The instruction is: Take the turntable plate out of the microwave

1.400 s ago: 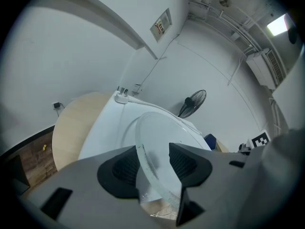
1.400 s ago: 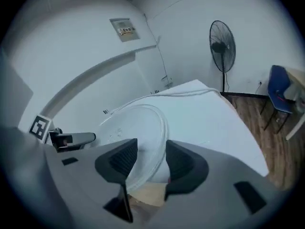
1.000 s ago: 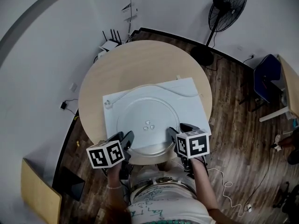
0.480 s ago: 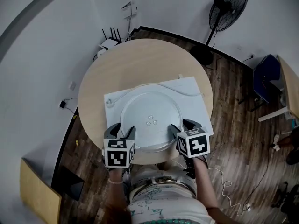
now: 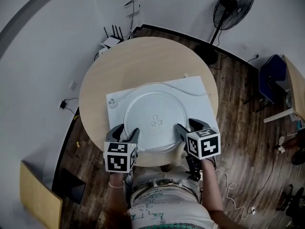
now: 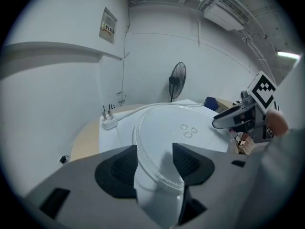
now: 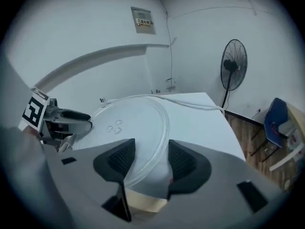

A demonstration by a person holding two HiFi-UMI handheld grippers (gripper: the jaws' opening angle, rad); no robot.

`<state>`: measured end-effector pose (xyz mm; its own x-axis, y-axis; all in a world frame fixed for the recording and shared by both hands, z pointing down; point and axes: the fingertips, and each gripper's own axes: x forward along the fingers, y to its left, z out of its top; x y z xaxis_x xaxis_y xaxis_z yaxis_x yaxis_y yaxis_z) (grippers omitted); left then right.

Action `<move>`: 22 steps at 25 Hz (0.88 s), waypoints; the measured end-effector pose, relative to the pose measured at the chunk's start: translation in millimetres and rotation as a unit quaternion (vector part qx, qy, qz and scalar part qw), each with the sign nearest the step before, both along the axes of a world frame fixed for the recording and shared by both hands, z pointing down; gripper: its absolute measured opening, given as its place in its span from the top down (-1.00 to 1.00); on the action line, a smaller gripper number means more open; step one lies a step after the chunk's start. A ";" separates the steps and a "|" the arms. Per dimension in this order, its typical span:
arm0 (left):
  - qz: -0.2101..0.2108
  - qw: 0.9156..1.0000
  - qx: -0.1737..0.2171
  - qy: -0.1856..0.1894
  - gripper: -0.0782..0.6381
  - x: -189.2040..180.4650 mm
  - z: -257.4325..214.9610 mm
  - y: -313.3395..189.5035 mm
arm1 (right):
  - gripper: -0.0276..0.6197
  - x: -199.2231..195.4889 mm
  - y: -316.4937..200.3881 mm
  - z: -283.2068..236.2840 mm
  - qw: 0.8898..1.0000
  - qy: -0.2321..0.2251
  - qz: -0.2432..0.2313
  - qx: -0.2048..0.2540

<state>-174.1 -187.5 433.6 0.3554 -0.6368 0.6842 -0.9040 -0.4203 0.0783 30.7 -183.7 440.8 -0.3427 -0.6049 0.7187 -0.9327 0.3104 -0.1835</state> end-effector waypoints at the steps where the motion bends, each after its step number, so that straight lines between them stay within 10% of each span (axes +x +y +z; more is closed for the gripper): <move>1: 0.001 1.000 0.003 0.000 0.12 0.4 -0.2 -0.2 | 0.26 0.1 -0.2 -0.5 1.000 0.002 -0.004 0.004; 13: -0.034 0.990 0.121 0.060 0.17 -0.9 -25.4 9.1 | 0.25 2.0 9.9 -21.5 0.987 -0.065 -0.109 0.103; 22: -0.056 0.969 0.232 0.064 0.67 20.3 -43.4 67.3 | 0.63 0.9 45.0 -28.2 0.962 -0.031 -0.194 0.191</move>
